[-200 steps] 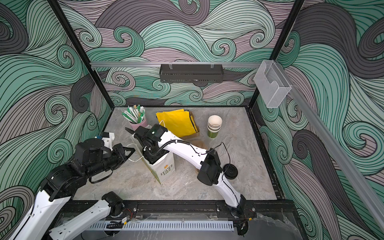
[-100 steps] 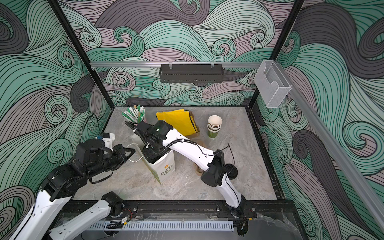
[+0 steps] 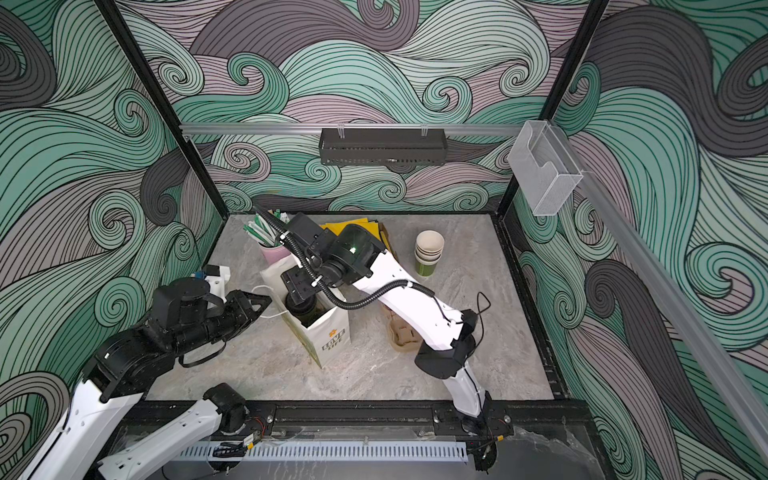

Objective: Pack the takeout coffee
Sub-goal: 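Open the right gripper and lift it out of the bag, then release the bag rim with the left gripper while both arms rise away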

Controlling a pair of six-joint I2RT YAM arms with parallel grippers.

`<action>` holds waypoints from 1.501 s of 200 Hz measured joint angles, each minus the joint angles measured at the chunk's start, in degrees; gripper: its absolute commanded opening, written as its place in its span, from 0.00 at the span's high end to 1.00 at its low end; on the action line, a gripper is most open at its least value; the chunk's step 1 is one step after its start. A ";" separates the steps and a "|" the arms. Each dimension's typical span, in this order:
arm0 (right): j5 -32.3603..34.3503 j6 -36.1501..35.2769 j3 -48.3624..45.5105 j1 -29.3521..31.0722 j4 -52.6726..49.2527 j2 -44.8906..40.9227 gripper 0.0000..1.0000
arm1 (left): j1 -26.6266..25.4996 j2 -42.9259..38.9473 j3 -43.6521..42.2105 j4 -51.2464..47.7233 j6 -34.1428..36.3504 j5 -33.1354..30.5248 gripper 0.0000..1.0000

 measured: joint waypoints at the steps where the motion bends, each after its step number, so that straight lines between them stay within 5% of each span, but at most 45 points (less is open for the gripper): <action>1: 0.02 -0.07 -0.17 0.02 0.17 -0.22 0.29 | 0.00 0.00 0.00 0.00 0.00 0.00 0.51; 35: 3.82 -1.44 -16.24 0.33 10.01 -17.03 0.26 | 0.00 0.52 7.93 -4.96 3.02 -3.23 0.29; 73: 14.01 -0.02 -44.39 -1.22 27.12 -37.62 0.28 | 0.00 2.71 24.74 -12.61 8.76 -12.39 0.27; 105: 17.90 5.68 -59.17 -8.94 37.03 -44.87 0.31 | 0.17 11.02 32.72 -14.60 15.32 -19.19 0.26; 137: 17.22 9.07 -59.84 -16.00 37.70 -42.27 0.32 | 5.31 28.35 40.06 -12.35 22.82 -18.56 0.27; 193: 9.33 9.81 -52.94 -21.90 30.64 -34.07 0.34 | 19.19 49.24 43.71 -6.38 32.00 -4.74 0.38; 236: 5.73 11.52 -51.98 -23.21 26.84 -32.81 0.36 | 20.26 61.37 54.14 -8.04 39.36 -4.31 0.47; 300: 4.63 13.00 -51.98 -23.21 24.11 -33.20 0.38 | 20.26 72.41 58.90 -9.40 44.89 -9.14 0.58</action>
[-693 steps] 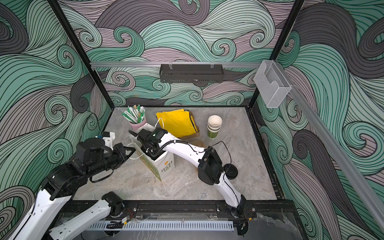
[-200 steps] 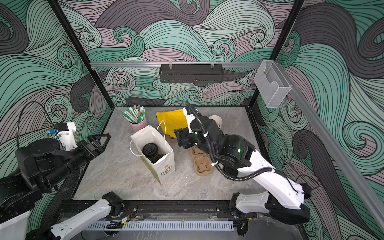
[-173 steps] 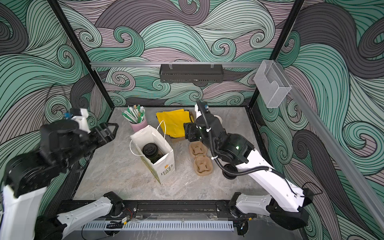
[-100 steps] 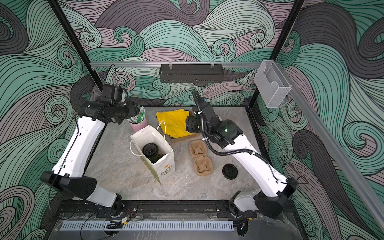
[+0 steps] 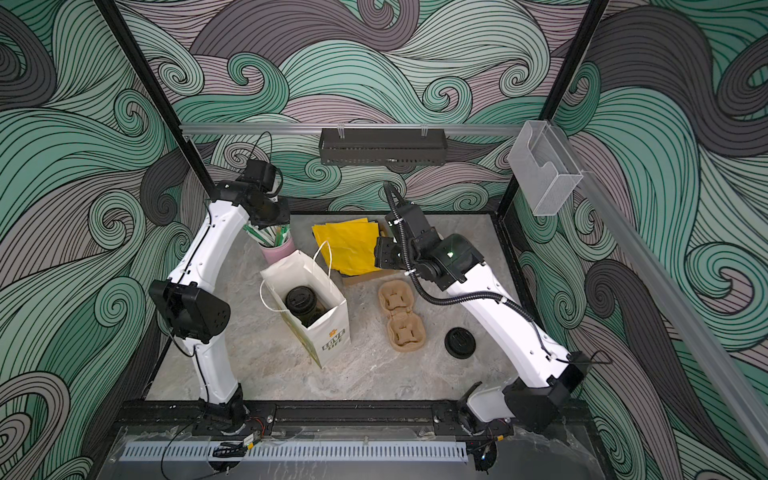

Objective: Pack the takeout coffee
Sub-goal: 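Release the bag rim with the left gripper while both arms rise away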

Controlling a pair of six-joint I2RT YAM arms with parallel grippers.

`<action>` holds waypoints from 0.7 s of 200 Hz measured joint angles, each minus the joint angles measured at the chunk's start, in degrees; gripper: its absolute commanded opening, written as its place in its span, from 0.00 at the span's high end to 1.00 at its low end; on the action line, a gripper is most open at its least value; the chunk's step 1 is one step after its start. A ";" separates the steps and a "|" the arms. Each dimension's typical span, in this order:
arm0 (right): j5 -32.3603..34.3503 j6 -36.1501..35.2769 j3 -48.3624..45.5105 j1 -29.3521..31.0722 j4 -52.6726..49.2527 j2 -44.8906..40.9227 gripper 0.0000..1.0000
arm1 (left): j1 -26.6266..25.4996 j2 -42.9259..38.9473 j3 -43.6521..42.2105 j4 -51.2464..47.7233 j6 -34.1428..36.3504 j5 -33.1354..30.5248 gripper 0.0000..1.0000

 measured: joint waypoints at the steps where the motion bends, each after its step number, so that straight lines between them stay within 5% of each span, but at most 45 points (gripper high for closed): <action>1: 0.00 0.02 0.00 0.00 -0.04 -0.04 0.37 | 0.00 0.11 0.00 -0.02 0.07 -0.15 0.58; 140: -0.17 0.22 -0.46 -0.26 -0.92 -1.60 0.38 | 0.00 1.86 0.24 -0.04 1.14 -6.03 0.73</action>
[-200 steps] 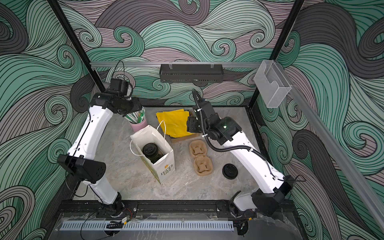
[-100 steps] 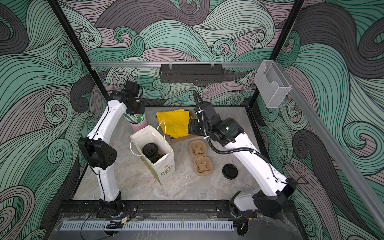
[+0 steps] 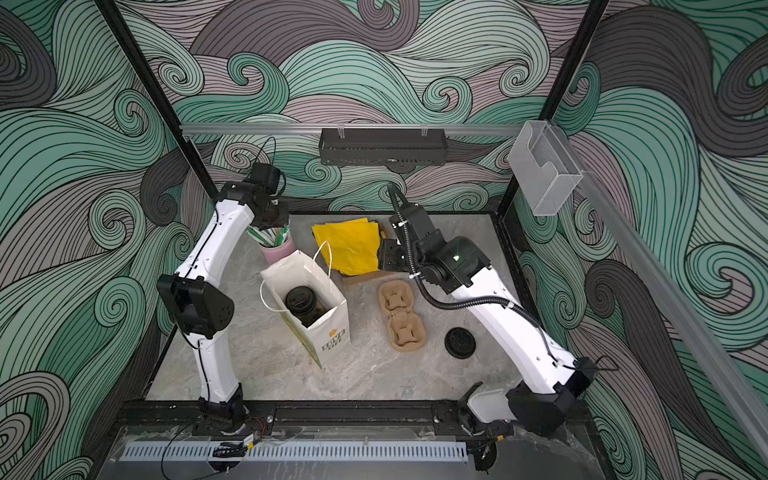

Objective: Pack the takeout coffee

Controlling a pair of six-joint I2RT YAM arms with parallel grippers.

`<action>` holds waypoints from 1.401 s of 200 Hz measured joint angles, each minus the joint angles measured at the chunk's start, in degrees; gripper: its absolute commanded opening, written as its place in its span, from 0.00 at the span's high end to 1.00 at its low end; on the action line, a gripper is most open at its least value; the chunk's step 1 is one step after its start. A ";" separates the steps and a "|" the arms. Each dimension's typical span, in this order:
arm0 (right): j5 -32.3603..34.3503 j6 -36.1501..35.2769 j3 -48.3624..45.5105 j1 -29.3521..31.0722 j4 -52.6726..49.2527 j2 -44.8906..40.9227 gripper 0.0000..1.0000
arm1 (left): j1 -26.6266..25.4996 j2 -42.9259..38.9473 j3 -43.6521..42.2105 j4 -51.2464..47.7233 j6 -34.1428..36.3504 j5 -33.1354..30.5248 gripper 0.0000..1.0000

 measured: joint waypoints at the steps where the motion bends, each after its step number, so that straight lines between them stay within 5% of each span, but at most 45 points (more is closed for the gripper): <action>1: 0.00 0.00 0.00 0.00 0.00 -0.04 0.38 | 0.00 0.02 0.00 0.00 0.00 0.00 0.73; 60: 0.00 0.02 0.00 0.00 0.00 -0.46 0.38 | 0.00 1.40 -0.02 0.00 -0.66 -0.04 0.72; 144: -0.04 0.04 -0.20 0.00 -0.02 -0.48 0.38 | 0.00 1.53 -0.02 -0.31 -1.22 -2.27 1.00; 280: 0.00 -0.22 -0.79 -0.44 -0.22 -3.10 0.37 | 0.44 -10.64 2.05 -2.43 -1.16 -4.20 1.00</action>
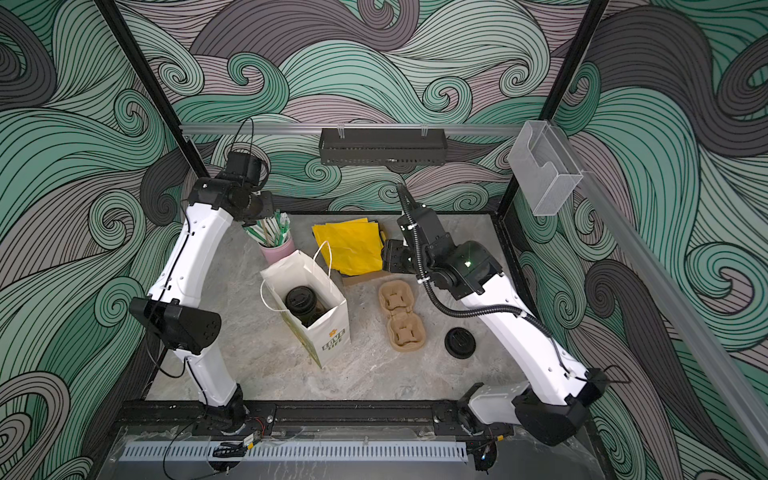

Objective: Pack the takeout coffee

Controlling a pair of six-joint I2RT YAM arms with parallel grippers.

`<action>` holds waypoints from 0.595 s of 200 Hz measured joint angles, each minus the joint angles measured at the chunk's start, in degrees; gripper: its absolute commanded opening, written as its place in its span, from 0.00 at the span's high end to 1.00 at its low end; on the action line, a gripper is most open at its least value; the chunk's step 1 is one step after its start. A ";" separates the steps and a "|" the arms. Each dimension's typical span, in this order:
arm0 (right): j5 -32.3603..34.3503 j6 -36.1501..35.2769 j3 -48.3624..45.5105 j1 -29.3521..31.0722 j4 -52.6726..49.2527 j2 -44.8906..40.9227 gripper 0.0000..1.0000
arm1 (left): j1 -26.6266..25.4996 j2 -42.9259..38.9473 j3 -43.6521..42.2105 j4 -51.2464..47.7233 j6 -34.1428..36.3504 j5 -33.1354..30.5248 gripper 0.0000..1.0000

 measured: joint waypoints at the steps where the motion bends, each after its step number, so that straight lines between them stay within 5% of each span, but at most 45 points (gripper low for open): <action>1: 0.00 -0.02 0.00 0.00 -0.02 -0.02 0.37 | 0.02 -0.07 0.00 0.00 0.00 0.00 1.00; 79: 0.20 -1.81 0.46 -0.22 -0.52 -1.88 0.37 | 0.31 -7.39 3.10 -2.89 1.03 -0.81 1.00; 119: -5.97 -8.98 8.04 -0.26 -1.84 1.81 0.39 | 0.44 -13.70 5.81 -4.11 0.68 0.31 1.00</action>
